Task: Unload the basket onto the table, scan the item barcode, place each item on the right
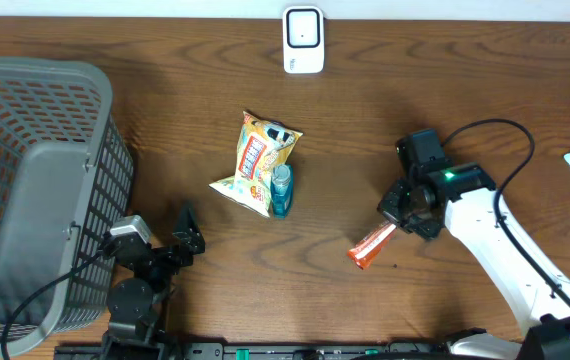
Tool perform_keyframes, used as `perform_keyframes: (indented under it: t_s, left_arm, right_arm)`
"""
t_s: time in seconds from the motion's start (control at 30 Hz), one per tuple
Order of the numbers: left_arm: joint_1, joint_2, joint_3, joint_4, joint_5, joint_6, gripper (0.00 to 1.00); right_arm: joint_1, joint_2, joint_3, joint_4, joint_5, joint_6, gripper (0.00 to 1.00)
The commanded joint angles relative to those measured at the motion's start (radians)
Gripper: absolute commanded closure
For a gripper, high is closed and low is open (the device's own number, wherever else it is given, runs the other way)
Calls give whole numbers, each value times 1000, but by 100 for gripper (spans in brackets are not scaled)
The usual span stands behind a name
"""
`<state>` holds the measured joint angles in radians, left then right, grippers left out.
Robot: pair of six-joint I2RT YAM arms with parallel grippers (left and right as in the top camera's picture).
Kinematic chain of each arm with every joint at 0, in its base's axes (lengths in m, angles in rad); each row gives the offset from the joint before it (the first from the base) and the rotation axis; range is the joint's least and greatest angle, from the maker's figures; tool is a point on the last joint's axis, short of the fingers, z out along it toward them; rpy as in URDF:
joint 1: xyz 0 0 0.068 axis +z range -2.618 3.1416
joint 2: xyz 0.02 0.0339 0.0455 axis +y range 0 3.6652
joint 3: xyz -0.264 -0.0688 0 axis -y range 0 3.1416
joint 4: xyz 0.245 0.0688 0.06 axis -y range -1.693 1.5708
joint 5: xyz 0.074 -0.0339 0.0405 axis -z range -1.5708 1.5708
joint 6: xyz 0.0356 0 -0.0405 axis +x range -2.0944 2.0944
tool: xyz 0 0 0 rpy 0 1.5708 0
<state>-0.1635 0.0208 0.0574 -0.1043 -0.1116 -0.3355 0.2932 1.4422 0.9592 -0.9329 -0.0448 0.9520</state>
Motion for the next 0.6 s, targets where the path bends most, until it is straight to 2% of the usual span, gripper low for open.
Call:
perform_keyframes:
  t_s: [0.0,0.2,0.37,0.47,0.57]
  left_arm:
    - [4,-3,-23,-21,-13,13,2]
    - [4,-3,-23,-21,-13,13,2]
    - [4,-3,-23,-21,-13,13,2]
    - [4,-3,-23,-21,-13,13,2]
    - [4,-3,-23,-21,-13,12,2]
  right_arm:
    - [-7,-16,3,-26,18,-15,99]
    - [-3,-16,3,-46,18,-15,99]
    - [-3,-23,3,40,39,-40,99]
    - [-3,-32,3,95,40,12,99]
    - [-3,-39,3,114,71,142,98]
